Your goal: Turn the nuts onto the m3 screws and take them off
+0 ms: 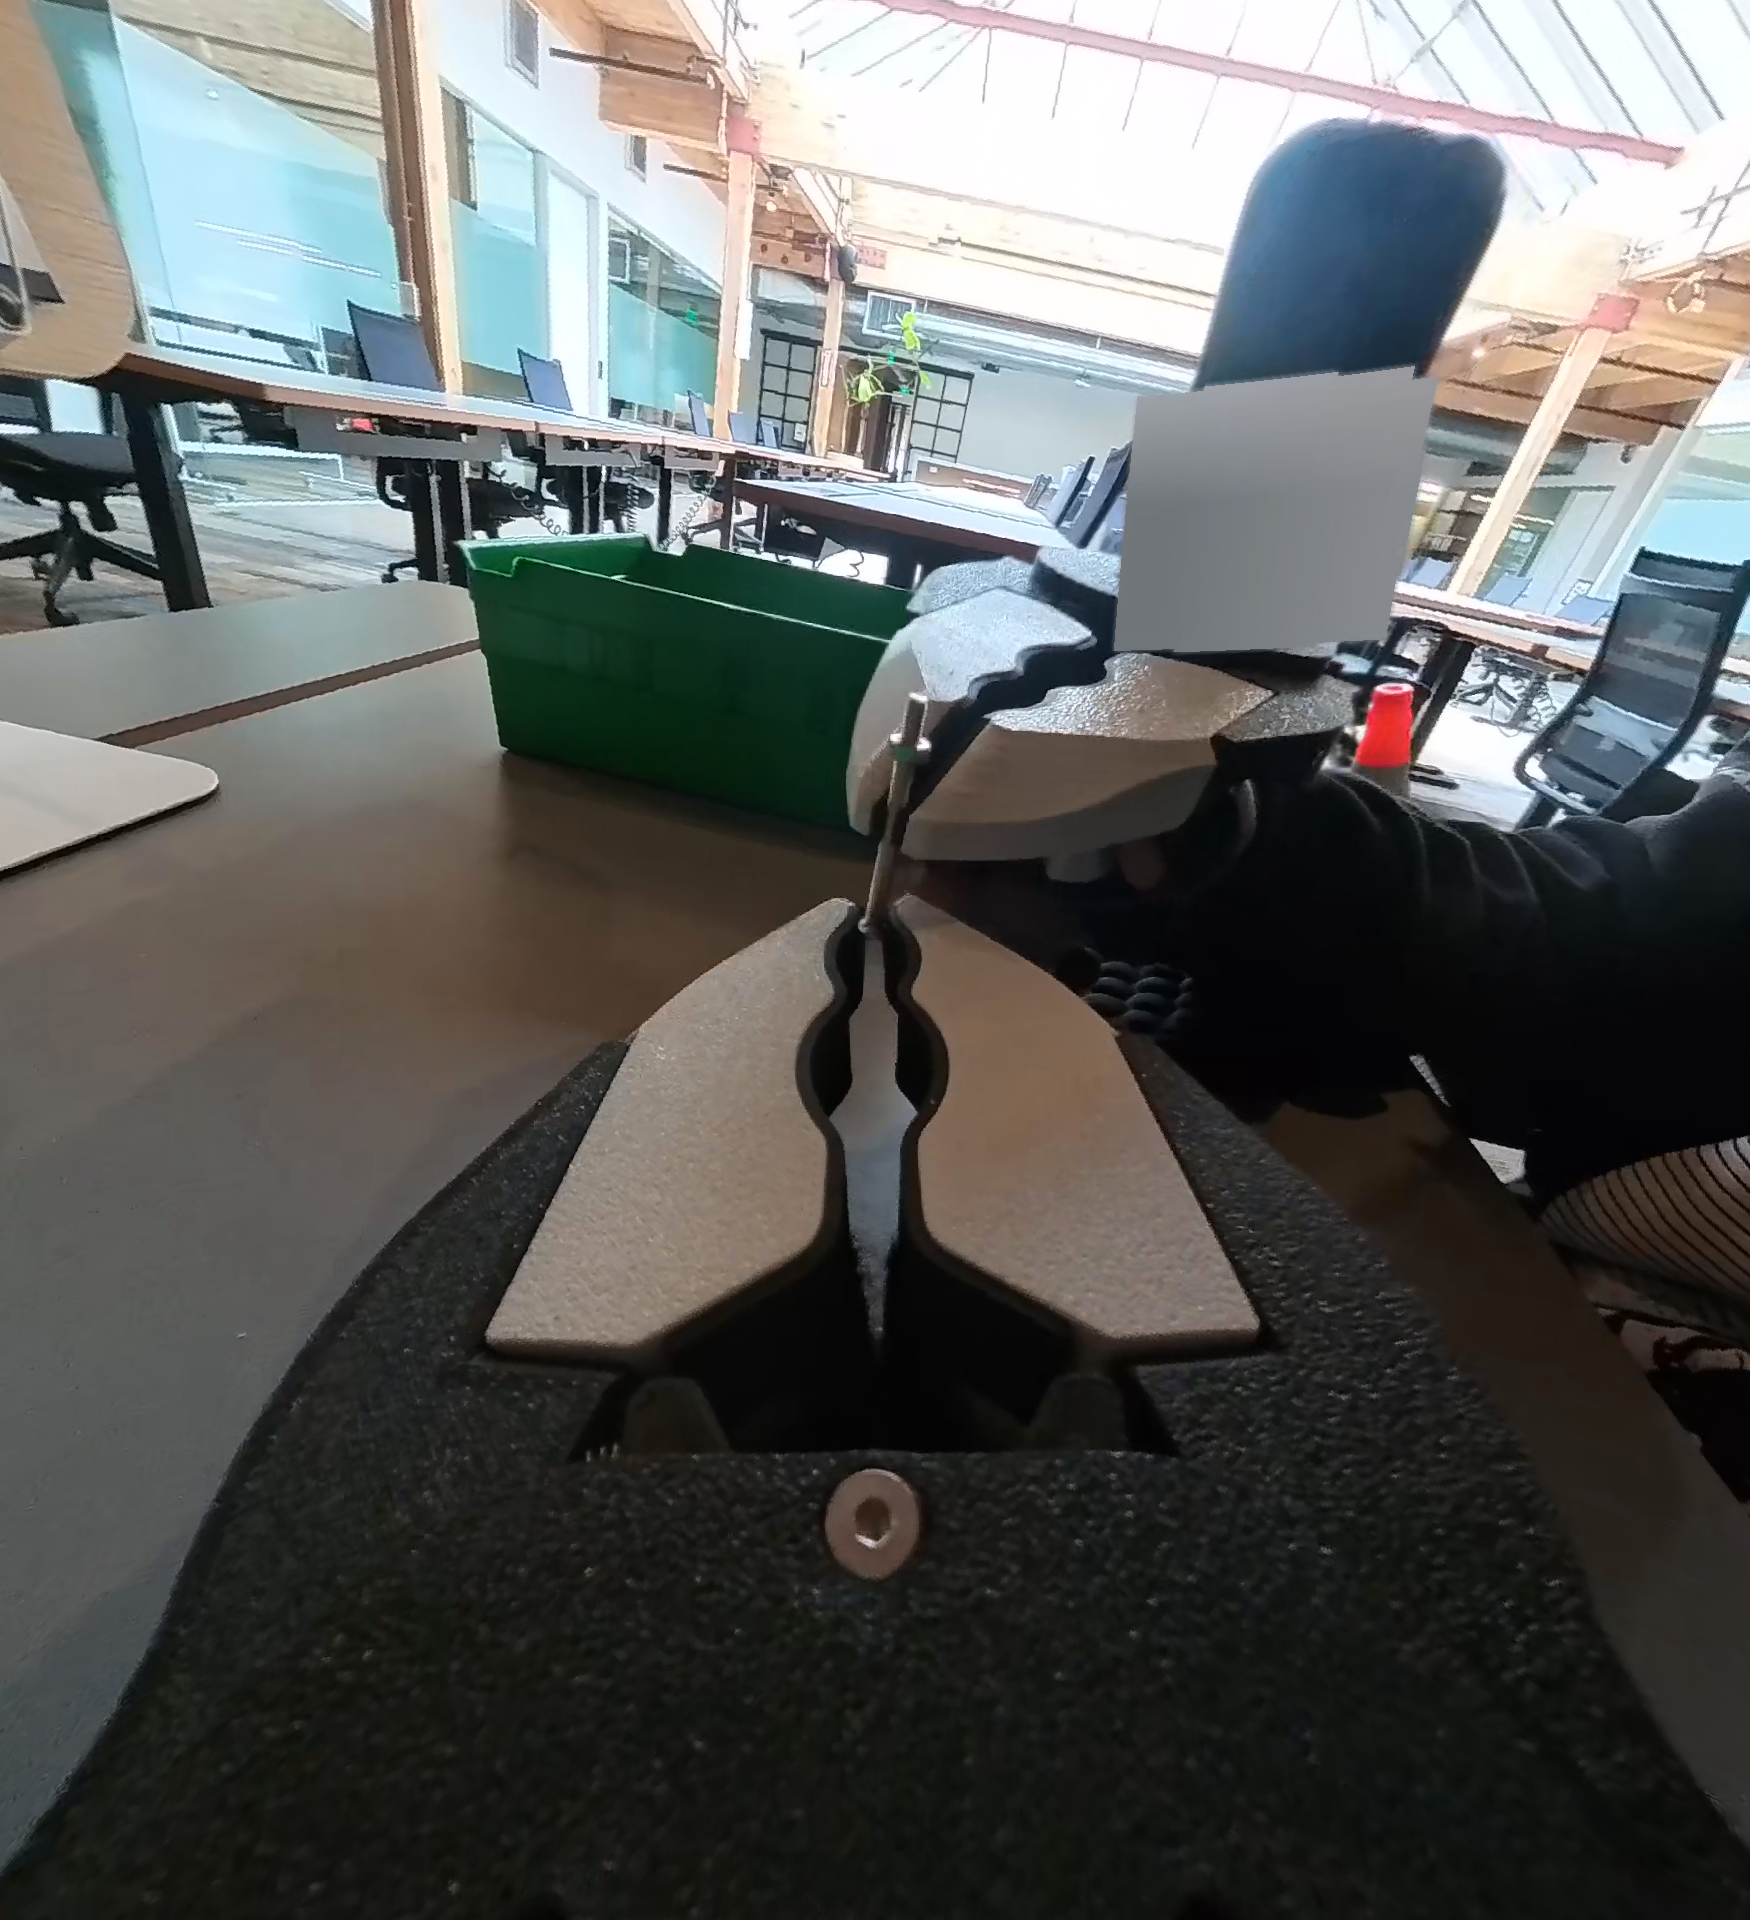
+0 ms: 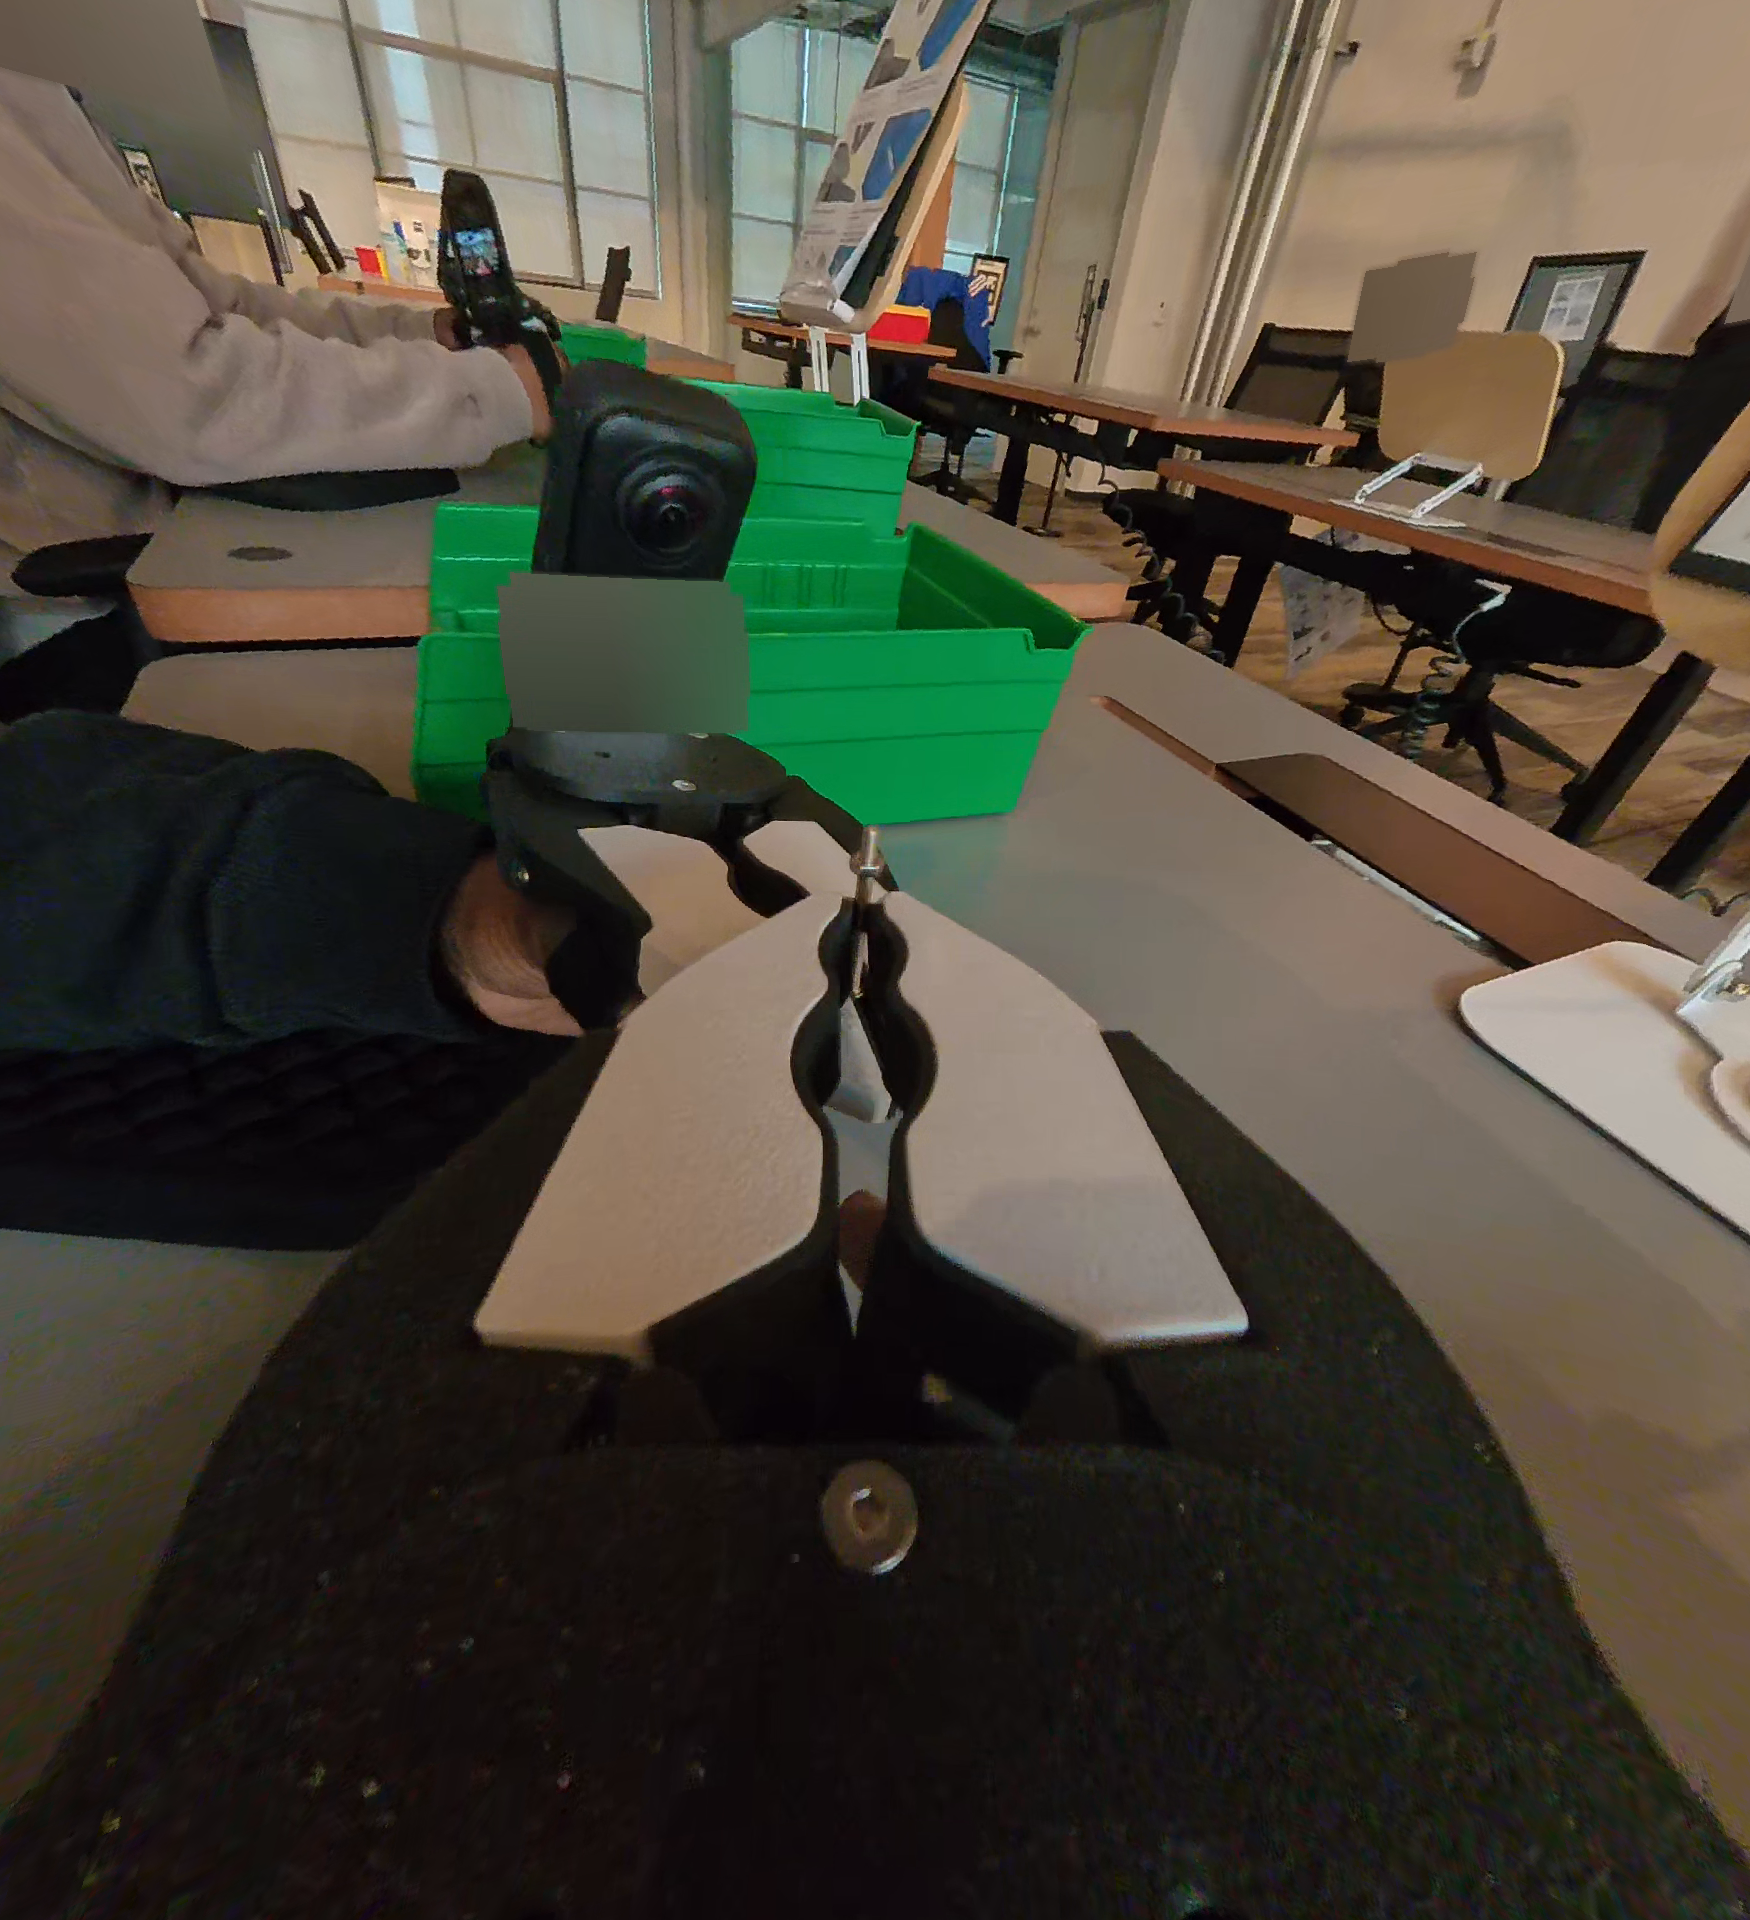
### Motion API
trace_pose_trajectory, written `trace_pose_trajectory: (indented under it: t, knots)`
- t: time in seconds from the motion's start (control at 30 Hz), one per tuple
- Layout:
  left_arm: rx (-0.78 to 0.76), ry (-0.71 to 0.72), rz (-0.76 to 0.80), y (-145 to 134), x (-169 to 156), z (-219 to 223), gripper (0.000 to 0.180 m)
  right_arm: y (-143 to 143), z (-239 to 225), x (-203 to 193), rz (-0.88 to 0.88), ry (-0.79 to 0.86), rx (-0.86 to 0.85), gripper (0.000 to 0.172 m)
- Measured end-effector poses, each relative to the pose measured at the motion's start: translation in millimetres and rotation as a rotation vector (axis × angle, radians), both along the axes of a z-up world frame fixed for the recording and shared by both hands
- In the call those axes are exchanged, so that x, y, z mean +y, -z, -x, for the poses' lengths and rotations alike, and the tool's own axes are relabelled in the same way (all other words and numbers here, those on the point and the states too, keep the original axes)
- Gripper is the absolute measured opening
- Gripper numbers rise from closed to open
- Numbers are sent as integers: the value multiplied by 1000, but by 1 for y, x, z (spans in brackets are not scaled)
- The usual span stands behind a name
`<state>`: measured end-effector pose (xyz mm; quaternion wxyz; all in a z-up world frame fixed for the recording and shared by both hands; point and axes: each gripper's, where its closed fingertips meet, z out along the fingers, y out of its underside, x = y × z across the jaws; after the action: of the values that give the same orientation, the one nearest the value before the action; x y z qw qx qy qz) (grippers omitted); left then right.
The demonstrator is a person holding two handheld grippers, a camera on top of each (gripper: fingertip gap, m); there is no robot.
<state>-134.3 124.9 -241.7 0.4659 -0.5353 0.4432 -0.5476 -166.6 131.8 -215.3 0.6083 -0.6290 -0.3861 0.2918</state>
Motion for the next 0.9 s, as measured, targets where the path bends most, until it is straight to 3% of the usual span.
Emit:
trace_pose_trajectory:
  t: [0.3,0.4,0.6,0.73,0.9]
  knots:
    - [18,-117,-104,0,9,1,51,-17,-34,15,81,113,17,1]
    - [1,-163,-101,-2,14,3,67,-34,-77,27,154,237,-42,1]
    - [-152,-200,-101,-25,16,12,82,-61,-203,40,309,515,-215,1]
    - [-181,-200,-130,-31,14,15,84,-36,-290,45,507,703,-361,1]
    - [-112,-196,-179,-21,11,11,81,32,-369,51,857,818,-498,1]
